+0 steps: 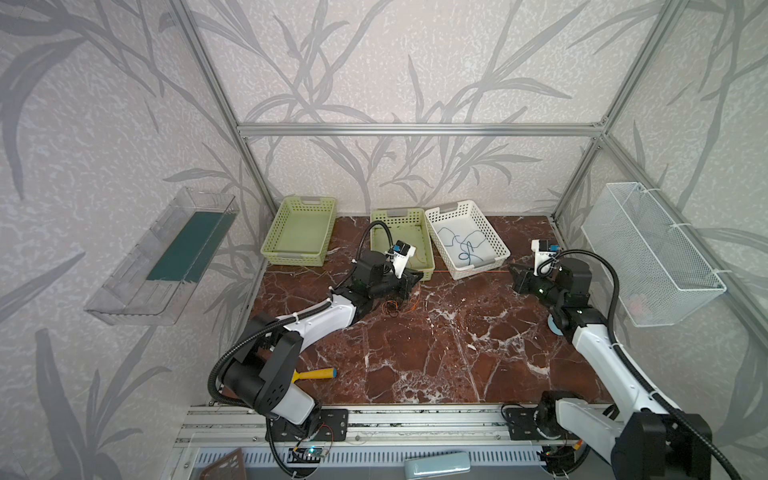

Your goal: Untangle the cables

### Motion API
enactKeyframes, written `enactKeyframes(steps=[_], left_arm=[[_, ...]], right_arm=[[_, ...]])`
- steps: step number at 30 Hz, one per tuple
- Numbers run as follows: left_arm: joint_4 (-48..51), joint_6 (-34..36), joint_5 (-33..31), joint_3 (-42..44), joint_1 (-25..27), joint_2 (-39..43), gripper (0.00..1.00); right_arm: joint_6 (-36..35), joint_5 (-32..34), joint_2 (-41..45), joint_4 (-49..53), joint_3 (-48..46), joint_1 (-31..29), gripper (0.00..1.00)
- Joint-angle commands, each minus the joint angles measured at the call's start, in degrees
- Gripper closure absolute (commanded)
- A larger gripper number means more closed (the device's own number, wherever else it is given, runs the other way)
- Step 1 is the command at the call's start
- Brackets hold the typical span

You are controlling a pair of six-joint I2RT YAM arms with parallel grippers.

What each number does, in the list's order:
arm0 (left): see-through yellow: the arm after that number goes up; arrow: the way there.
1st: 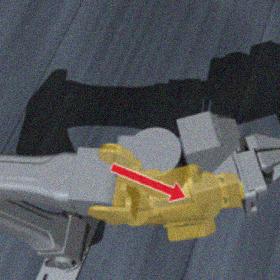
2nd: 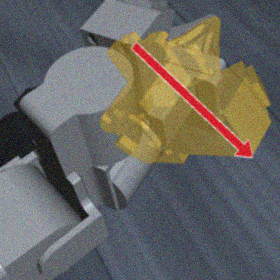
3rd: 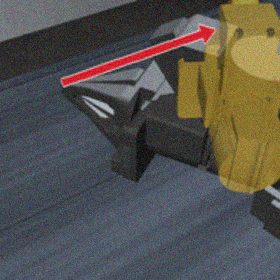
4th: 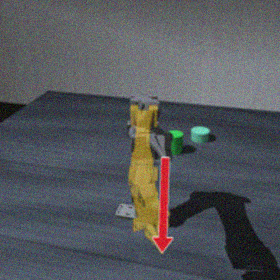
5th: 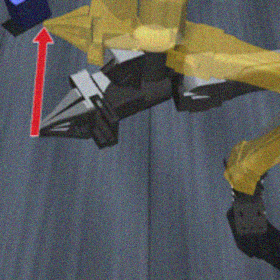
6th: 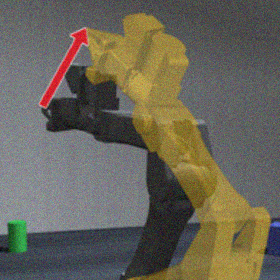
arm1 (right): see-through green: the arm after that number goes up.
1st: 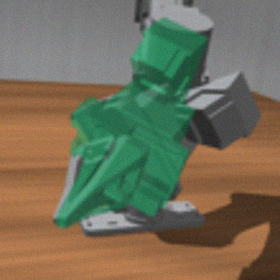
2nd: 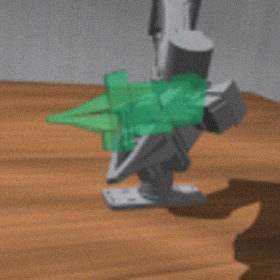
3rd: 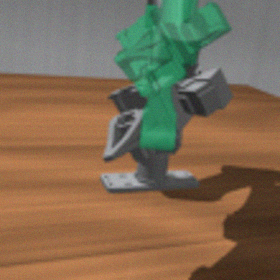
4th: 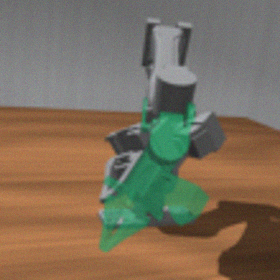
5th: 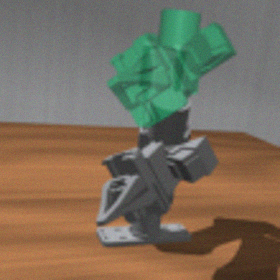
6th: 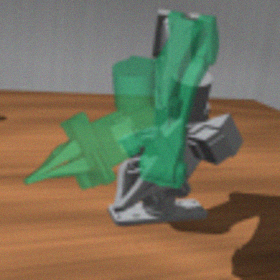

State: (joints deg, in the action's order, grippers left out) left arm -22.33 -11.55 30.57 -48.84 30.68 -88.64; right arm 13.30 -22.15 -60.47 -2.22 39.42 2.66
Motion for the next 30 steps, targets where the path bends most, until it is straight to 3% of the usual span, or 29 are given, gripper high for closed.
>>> enactKeyframes(steps=[1,6,10,12,14,19,22,27,30], left_arm=[[0.98,-0.44,2.83,-3.44,2.05,-3.47,1.00],[3.29,-0.10,4.29,-8.74,6.83,-10.14,1.00],[4.75,0.01,4.27,-12.50,9.45,-14.81,1.00],[7.30,0.62,4.07,-14.69,10.24,-16.61,0.99],[10.13,1.71,3.78,-16.34,10.80,-17.18,0.87],[13.31,5.26,-0.55,-14.65,10.83,-12.85,0.53],[18.62,8.58,-4.36,-13.97,10.81,-9.52,0.42],[26.18,11.29,-11.63,-12.51,10.08,-5.06,0.38],[27.17,7.83,-19.82,-9.93,8.35,-2.42,0.40]], right_arm=[[-3.78,13.60,-0.88,7.88,2.82,1.99,1.00],[-5.06,20.33,-4.86,14.00,3.96,3.97,1.00],[-5.58,22.88,-4.83,15.46,3.62,4.28,0.57],[-5.76,23.75,-3.70,15.55,3.29,4.26,0.45],[-5.96,24.10,-2.57,15.78,3.04,4.29,0.37],[-7.16,17.62,-0.93,15.71,2.35,4.19,0.31],[-7.00,10.25,-1.86,14.18,1.98,2.64,0.30],[-10.95,7.37,-5.29,13.40,3.33,-7.29,0.30],[-13.27,5.72,-9.36,12.34,4.55,-15.61,0.30]])
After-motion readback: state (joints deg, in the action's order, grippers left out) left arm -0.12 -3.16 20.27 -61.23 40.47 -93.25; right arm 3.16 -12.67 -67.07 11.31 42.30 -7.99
